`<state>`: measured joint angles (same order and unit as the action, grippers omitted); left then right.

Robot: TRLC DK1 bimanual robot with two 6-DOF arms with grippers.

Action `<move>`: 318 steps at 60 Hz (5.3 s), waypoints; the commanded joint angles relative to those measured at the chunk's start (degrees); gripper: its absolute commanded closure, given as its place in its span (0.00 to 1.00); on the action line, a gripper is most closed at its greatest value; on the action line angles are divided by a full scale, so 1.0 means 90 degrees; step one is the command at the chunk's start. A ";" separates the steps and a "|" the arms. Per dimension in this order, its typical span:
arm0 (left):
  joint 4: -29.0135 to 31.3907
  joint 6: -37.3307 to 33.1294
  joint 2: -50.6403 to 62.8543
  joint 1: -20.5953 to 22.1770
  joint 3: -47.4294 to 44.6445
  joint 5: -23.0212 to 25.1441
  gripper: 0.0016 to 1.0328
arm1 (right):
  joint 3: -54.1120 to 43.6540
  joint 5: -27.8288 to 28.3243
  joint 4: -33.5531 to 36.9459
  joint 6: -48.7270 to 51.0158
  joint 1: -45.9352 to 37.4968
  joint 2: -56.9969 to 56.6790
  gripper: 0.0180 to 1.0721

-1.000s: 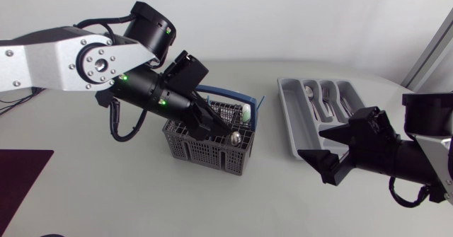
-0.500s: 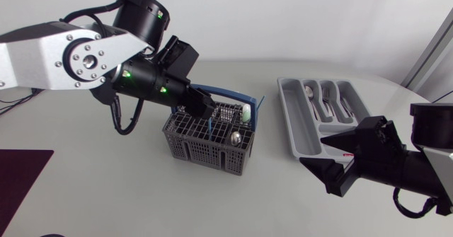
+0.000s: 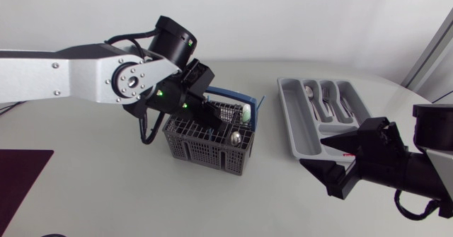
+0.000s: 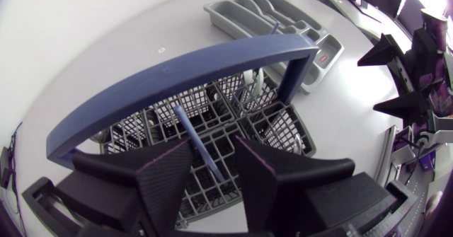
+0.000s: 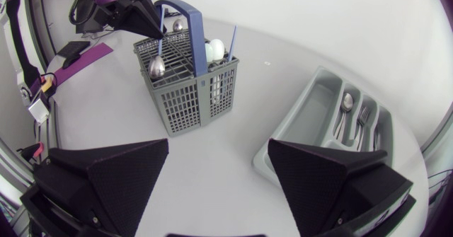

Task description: Unload the cutlery basket into the drawer organizer.

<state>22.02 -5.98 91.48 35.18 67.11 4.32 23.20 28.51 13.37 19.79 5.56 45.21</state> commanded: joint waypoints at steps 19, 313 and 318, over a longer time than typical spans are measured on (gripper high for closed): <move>0.0102 0.0459 0.0265 -0.0003 0.0229 -0.0382 0.83 | -0.0263 0.0025 -0.0020 0.0125 0.0056 -0.0023 0.04; 0.1967 -0.1748 -0.1669 -0.0501 -0.0211 0.3212 0.18 | 0.2539 -0.1801 -0.0831 -0.2297 -0.0423 0.4332 0.90; 0.1967 -0.1855 -0.1532 -0.0413 -0.0240 0.3202 0.18 | 0.2852 -0.2025 -0.0831 -0.2453 -0.0296 0.4840 0.90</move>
<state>39.18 -20.36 76.18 30.70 66.30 32.75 45.98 11.66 6.92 0.82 1.63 84.55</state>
